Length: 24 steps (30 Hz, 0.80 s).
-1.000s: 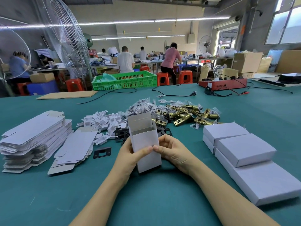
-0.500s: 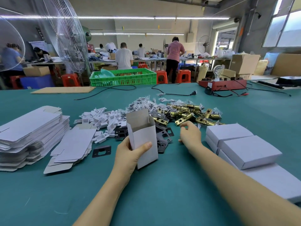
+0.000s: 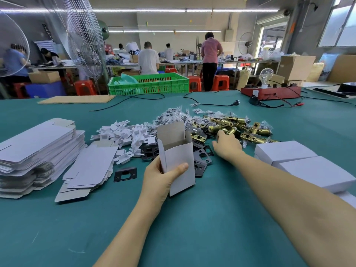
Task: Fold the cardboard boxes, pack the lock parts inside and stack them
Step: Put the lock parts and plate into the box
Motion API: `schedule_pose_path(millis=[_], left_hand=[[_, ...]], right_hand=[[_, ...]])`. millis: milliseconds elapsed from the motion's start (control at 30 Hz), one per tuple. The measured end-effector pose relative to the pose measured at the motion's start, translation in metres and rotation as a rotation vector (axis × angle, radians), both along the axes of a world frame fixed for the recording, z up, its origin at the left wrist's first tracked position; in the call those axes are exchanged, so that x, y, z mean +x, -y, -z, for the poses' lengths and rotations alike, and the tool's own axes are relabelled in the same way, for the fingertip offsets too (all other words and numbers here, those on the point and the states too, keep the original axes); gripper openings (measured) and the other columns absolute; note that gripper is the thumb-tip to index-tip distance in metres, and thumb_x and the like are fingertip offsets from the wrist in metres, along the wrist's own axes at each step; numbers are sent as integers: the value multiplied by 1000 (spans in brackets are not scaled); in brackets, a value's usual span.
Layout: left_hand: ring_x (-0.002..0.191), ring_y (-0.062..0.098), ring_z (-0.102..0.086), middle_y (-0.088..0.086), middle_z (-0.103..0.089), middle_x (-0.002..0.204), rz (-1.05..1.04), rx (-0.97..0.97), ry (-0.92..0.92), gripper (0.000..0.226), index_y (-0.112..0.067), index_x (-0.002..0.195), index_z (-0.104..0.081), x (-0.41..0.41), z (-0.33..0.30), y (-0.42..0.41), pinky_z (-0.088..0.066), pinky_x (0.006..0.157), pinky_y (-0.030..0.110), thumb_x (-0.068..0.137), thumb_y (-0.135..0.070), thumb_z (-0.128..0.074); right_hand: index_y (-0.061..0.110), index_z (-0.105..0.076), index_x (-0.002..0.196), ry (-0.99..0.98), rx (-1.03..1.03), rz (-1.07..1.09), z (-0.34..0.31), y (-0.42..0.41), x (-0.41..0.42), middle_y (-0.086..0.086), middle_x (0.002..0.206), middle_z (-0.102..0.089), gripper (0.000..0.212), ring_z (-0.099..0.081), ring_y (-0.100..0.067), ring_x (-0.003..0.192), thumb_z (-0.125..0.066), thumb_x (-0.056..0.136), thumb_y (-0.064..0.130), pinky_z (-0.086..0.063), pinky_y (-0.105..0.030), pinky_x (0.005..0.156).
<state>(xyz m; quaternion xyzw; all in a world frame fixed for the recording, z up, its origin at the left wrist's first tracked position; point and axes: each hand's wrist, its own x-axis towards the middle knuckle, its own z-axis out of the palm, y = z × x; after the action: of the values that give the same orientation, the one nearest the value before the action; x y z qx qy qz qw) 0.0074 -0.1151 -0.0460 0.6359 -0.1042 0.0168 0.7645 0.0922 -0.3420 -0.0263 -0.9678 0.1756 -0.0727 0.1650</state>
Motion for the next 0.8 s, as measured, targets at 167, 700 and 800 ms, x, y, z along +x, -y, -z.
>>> schedule_pose_path(millis=[167,700,800], left_hand=[[81,7,-71,-12,-75,92,2,5,-4,34,-27,100,-68,-1,-1,-1,-54,61,16,72,-16,-84],[81,7,-71,-12,-75,92,8,14,1,33,-28,99,-68,-2,-1,1,-54,61,16,72,-15,-83],[81,7,-71,-12,-75,92,11,12,2,33,-28,99,-68,-2,-2,1,-54,61,17,72,-15,-83]], right_hand=[[7,-47,114,105,84,74,2,0,-12,-22,117,-47,19,-42,-32,81,-40,97,8,-33,-33,70],[1,-35,120,142,-97,107,-5,12,-17,-21,112,-57,30,-59,-37,96,-48,97,14,-36,-34,61],[1,-39,114,282,-131,119,-15,19,-18,-15,93,-59,30,-57,-32,80,-50,95,21,-33,-32,54]])
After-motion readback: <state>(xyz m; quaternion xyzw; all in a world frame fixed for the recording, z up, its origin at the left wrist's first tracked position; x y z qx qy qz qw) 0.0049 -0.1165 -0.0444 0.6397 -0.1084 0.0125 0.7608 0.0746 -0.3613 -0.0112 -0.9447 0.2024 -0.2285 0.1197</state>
